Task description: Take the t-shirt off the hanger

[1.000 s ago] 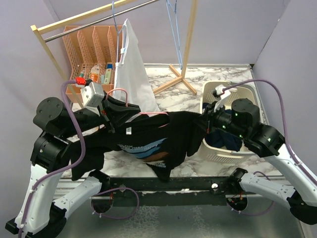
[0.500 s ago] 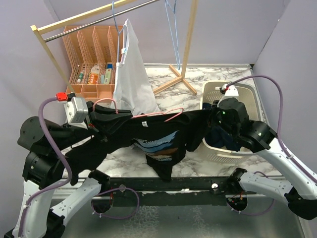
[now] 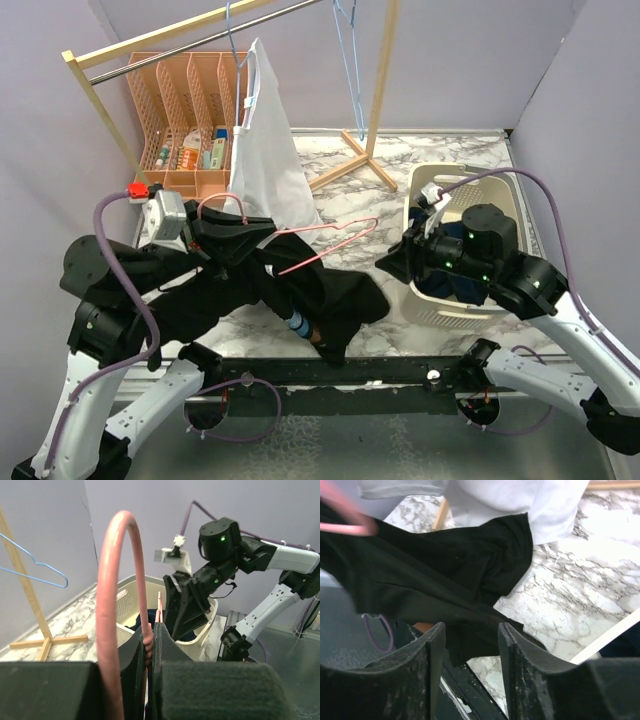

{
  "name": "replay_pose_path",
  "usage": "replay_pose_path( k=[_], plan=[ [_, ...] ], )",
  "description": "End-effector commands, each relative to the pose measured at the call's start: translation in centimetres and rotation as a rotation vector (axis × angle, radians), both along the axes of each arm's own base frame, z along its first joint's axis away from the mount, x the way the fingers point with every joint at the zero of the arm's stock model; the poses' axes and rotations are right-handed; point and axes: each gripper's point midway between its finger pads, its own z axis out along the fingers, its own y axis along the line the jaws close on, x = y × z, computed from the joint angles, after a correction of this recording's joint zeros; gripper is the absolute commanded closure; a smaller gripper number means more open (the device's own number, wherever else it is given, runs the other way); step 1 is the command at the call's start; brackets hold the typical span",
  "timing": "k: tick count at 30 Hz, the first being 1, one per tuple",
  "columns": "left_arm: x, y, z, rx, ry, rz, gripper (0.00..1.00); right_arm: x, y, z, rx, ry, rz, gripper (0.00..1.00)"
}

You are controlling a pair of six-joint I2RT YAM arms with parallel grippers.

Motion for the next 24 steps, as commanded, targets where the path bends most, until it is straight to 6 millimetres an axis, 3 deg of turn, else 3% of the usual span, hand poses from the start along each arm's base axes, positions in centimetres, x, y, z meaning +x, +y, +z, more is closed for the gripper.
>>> replay_pose_path(
  k=[1, 8, 11, 18, 24],
  plan=[
    [0.9, -0.9, -0.1, -0.012, 0.009, -0.032, 1.00, -2.5, -0.1, 4.8, 0.090, -0.139, 0.131, 0.51],
    [-0.3, -3.6, -2.7, 0.012, 0.102, -0.287, 1.00, -6.2, 0.0, 9.2, 0.190, -0.258, 0.313, 0.40],
    [-0.8, -4.2, -3.5, -0.003, 0.139, -0.374, 1.00, -6.7, 0.3, 10.2, 0.217, -0.289, 0.349, 0.38],
    [-1.1, -4.7, -3.8, -0.056, 0.151, -0.452, 1.00, -6.7, 2.2, 9.6, 0.226, -0.259, 0.449, 0.37],
    [-0.6, -4.8, -3.6, -0.102, 0.147, -0.453, 1.00, -6.4, 3.9, 7.8, 0.229, -0.189, 0.512, 0.37]
  ],
)
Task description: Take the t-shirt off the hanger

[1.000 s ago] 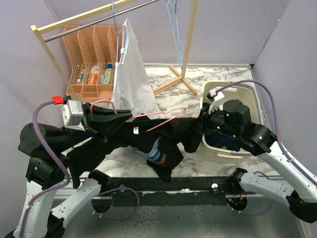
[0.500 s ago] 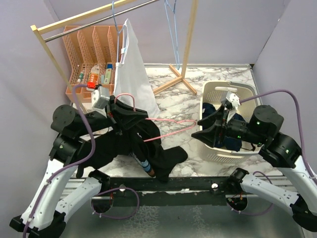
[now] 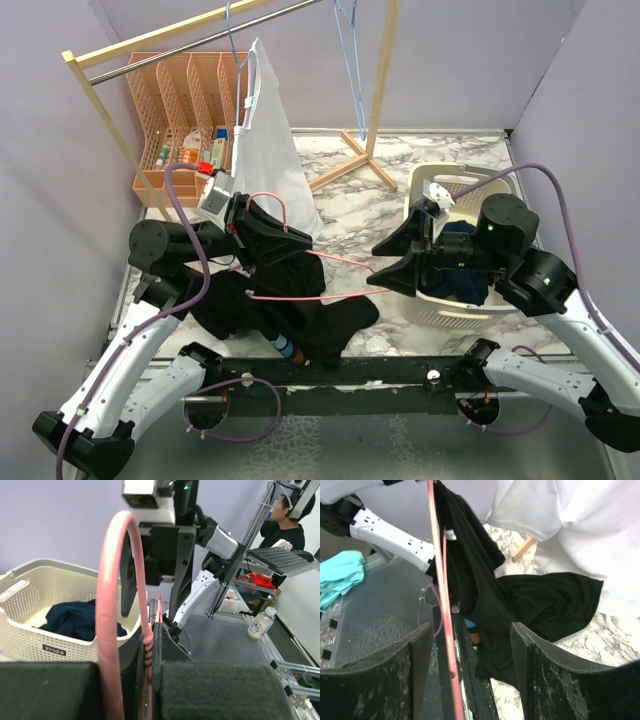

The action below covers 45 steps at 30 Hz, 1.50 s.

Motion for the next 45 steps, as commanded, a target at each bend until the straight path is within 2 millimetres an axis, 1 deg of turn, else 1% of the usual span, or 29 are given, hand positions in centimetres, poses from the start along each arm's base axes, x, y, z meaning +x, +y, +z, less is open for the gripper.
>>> replay_pose_path(
  k=[1, 3, 4, 5, 6, 7, 8, 9, 10, 13, 16, 19, 22, 26, 29, 32, 35, 38, 41, 45],
  plan=[
    [-1.1, 0.3, 2.0, -0.077, -0.069, -0.035, 1.00, -0.5, 1.1, -0.6, 0.017, 0.018, 0.087, 0.37],
    [-0.8, 0.2, 2.0, -0.080, -0.059, -0.025, 1.00, -0.7, 1.3, -1.0, 0.014, 0.033, 0.104, 0.39],
    [-0.6, 0.2, 1.9, -0.081, -0.057, -0.020, 1.00, -0.8, 1.4, -1.1, 0.015, 0.039, 0.111, 0.42],
    [-0.4, 0.1, 1.8, -0.081, -0.051, -0.016, 1.00, -0.9, 1.3, -1.2, 0.012, 0.043, 0.113, 0.50],
    [-0.2, 0.1, 1.6, -0.080, -0.044, -0.011, 1.00, -0.8, 1.3, -1.3, 0.009, 0.045, 0.105, 0.66],
    [0.0, 0.0, 1.5, -0.077, -0.037, -0.006, 1.00, -0.6, 1.2, -1.4, 0.004, 0.047, 0.090, 0.79],
    [0.3, -0.1, 1.2, -0.071, -0.029, 0.002, 1.00, -0.4, 1.0, -1.5, -0.001, 0.043, 0.066, 0.88],
    [0.6, -0.1, 0.9, -0.062, -0.019, 0.014, 0.98, -0.1, 0.7, -1.5, -0.005, 0.042, 0.039, 0.95],
    [1.2, -0.2, 0.6, -0.051, -0.006, 0.040, 0.89, 0.1, 0.4, -1.6, -0.012, 0.040, 0.014, 0.98],
    [2.6, 0.0, -0.4, -0.001, 0.016, 0.133, 0.62, 0.2, -0.7, -1.7, -0.024, 0.032, -0.045, 0.99],
    [4.1, 0.8, -1.4, 0.058, 0.023, 0.263, 0.41, -0.1, -2.2, -1.5, -0.036, 0.024, -0.105, 0.99],
    [5.0, 2.1, -1.8, 0.100, 0.017, 0.379, 0.27, -0.7, -3.9, -1.0, -0.035, 0.008, -0.163, 0.99],
    [5.0, 3.0, -1.7, 0.111, 0.004, 0.441, 0.19, -1.1, -5.3, -0.7, -0.039, 0.007, -0.216, 0.99],
    [4.7, 4.0, -1.3, 0.122, -0.023, 0.494, 0.17, -1.5, -7.1, -0.2, -0.046, 0.010, -0.283, 0.99],
    [4.2, 4.7, -1.2, 0.123, -0.046, 0.518, 0.17, -1.8, -7.9, 0.3, -0.038, 0.007, -0.310, 0.99],
    [3.9, 5.4, -1.3, 0.128, -0.054, 0.550, 0.17, -1.6, -8.2, 0.9, -0.020, -0.010, -0.327, 0.99],
    [3.9, 6.1, -1.9, 0.136, -0.050, 0.591, 0.18, -0.8, -7.7, 2.0, 0.004, -0.040, -0.340, 0.99],
    [4.2, 7.3, -3.3, 0.158, -0.024, 0.667, 0.19, 0.9, -6.8, 2.9, 0.015, -0.079, -0.360, 0.99],
    [4.2, 8.5, -4.4, 0.178, -0.009, 0.732, 0.21, 3.3, -5.5, 3.9, 0.020, -0.127, -0.388, 0.99],
    [3.7, 10.2, -5.8, 0.199, 0.002, 0.804, 0.22, 6.8, -3.0, 5.1, 0.017, -0.192, -0.405, 0.99]
  ],
)
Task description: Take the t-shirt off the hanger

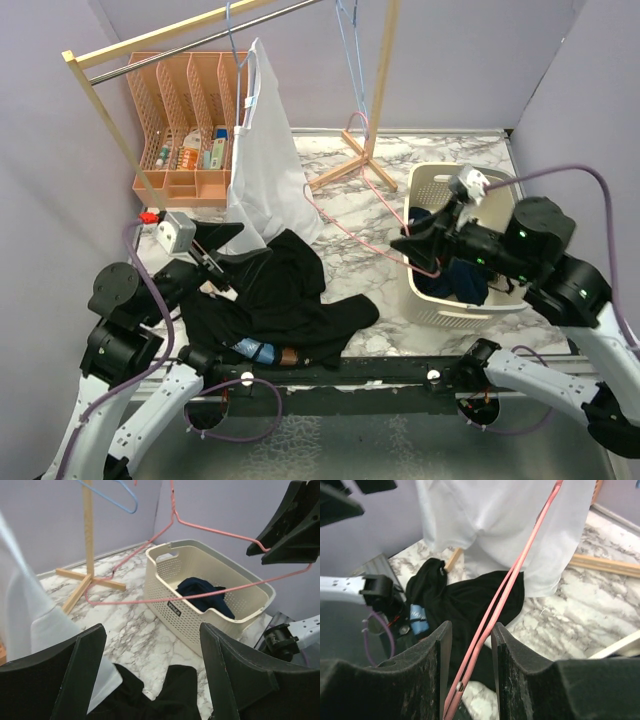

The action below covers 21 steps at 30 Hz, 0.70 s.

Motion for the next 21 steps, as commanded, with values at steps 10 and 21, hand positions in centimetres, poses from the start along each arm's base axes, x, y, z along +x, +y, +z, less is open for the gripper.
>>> replay_pose_path(
  k=[10, 21],
  plan=[
    [0.0, 4.4, -5.5, 0.066, 0.074, 0.229, 0.25, 12.3, 5.9, 9.8, 0.064, -0.380, -0.174, 0.99],
    [-0.2, 6.1, -6.3, 0.042, 0.052, 0.311, 0.28, 17.2, 7.8, 13.8, 0.079, -0.498, -0.277, 0.99]
  ],
)
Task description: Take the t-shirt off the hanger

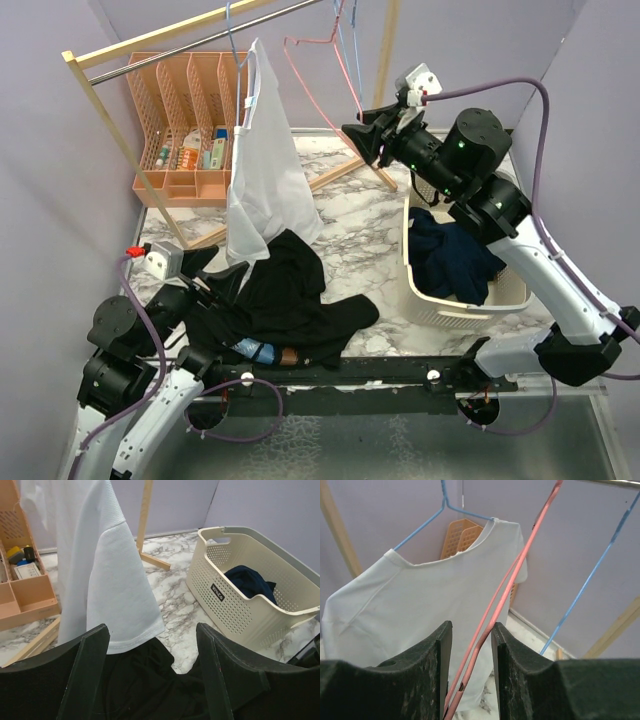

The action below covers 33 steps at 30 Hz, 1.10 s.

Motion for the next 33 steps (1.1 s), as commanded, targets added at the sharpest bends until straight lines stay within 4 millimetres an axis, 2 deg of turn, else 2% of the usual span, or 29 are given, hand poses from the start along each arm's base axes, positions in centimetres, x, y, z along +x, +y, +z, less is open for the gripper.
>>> replay_pose_path(
  k=[1, 5, 11, 16, 21, 26, 28, 31, 33],
  plan=[
    [0.4, 0.8, -0.3, -0.007, -0.013, 0.052, 0.28, 2.2, -0.1, 3.0, 0.036, -0.104, -0.082, 0.99],
    [0.8, 0.4, -1.0, -0.016, -0.005, 0.041, 0.29, 3.3, 0.3, 3.5, 0.040, -0.123, -0.106, 0.99],
    [1.5, -0.2, -2.4, -0.025, 0.015, 0.032, 0.30, 4.9, 1.3, 3.3, 0.028, -0.133, -0.125, 0.99],
    [1.9, -0.5, -3.7, -0.037, 0.034, 0.033, 0.30, 6.4, 2.4, 2.2, 0.009, -0.118, -0.138, 0.99],
    [2.0, -0.4, -4.1, -0.038, 0.039, 0.040, 0.30, 7.7, 3.6, 0.4, -0.024, -0.081, -0.133, 0.99],
    [2.0, -0.3, -4.2, -0.044, 0.038, 0.048, 0.30, 7.3, 3.7, -0.5, -0.024, -0.047, -0.115, 0.98],
    [2.0, -0.2, -4.3, -0.046, 0.038, 0.053, 0.30, 6.9, 3.4, -0.7, -0.023, -0.030, -0.111, 0.91],
    [2.0, -0.1, -4.3, -0.047, 0.040, 0.057, 0.30, 5.8, 2.6, -0.9, -0.021, -0.010, -0.106, 0.60],
    [2.1, -0.1, -4.4, -0.046, 0.041, 0.057, 0.30, 4.9, 1.9, -1.2, -0.017, 0.002, -0.103, 0.47]
  ],
)
